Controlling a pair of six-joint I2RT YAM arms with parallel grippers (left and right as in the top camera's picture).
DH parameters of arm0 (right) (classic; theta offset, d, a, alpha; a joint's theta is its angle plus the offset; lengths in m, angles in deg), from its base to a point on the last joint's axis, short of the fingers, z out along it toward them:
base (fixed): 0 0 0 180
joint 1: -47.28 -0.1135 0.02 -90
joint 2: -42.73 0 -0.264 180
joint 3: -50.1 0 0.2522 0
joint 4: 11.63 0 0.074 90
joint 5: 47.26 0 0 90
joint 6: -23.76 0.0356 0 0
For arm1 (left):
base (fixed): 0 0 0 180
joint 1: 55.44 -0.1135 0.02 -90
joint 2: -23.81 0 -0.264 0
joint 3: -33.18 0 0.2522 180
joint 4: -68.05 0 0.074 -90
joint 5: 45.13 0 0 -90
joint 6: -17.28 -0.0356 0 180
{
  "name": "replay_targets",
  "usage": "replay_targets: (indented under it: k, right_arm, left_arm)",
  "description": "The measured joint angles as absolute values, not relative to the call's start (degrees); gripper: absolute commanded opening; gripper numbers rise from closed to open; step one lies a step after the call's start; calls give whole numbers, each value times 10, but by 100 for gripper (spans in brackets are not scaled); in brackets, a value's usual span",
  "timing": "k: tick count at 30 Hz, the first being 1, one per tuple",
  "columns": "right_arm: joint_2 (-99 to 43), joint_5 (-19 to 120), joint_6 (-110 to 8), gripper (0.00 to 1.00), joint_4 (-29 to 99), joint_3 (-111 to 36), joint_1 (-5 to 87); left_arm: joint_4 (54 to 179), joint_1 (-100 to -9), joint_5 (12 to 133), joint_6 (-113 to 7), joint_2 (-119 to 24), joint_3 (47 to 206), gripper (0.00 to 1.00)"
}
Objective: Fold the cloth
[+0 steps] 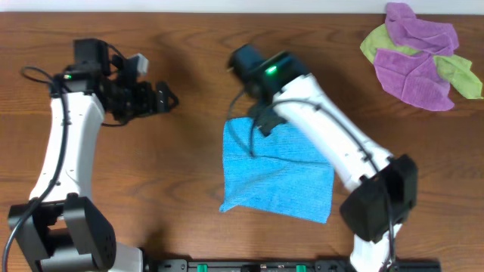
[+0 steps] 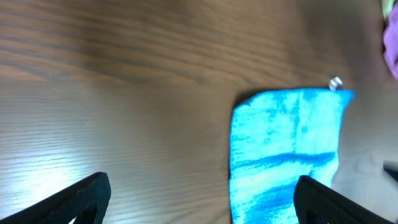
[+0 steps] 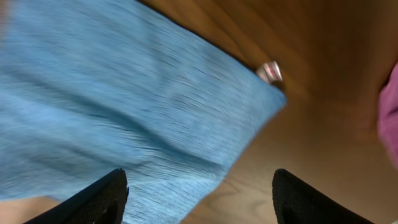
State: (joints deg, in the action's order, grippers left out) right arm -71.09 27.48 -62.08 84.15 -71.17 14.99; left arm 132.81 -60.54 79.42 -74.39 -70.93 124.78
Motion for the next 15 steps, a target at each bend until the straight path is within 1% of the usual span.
replay_targets:
  k: [2, 3, 4, 5, 6, 7, 8, 10, 11, 15]
  right_arm:
    - [-711, 285, -617, 65, 843, -694, 190]
    - [-711, 289, -615, 57, 844, -687, 201]
    - [-711, 291, -612, 45, 845, -678, 212]
    - [-711, 295, -607, 22, 843, -668, 220]
    - [-711, 297, -607, 2, 842, -661, 223]
    - [-711, 300, -605, 2, 838, -650, 226]
    - [-711, 303, -603, 2, 831, -638, 226]
    - [-711, 305, -603, 1, 822, -619, 227]
    - [-711, 305, -603, 2, 823, -612, 228]
    - [-704, 304, -599, 2, 828, -593, 253]
  left_arm:
    - [1304, -590, 812, -745, -709, 1218, 95]
    - [1290, -582, 819, -745, -709, 1205, 96]
    - [1280, -572, 824, -745, -709, 1189, 98]
    - [1274, -561, 828, -745, -709, 1177, 91]
    - [1269, -549, 832, -744, -709, 1165, 81]
    - [1263, -532, 835, -745, -710, 1153, 62]
    - [1259, -512, 837, -746, -711, 1146, 36]
    - [1252, -470, 839, -747, -712, 1142, 8]
    - [1250, -452, 838, -747, -712, 1142, 6]
    - [1249, -368, 808, -747, -712, 1142, 6]
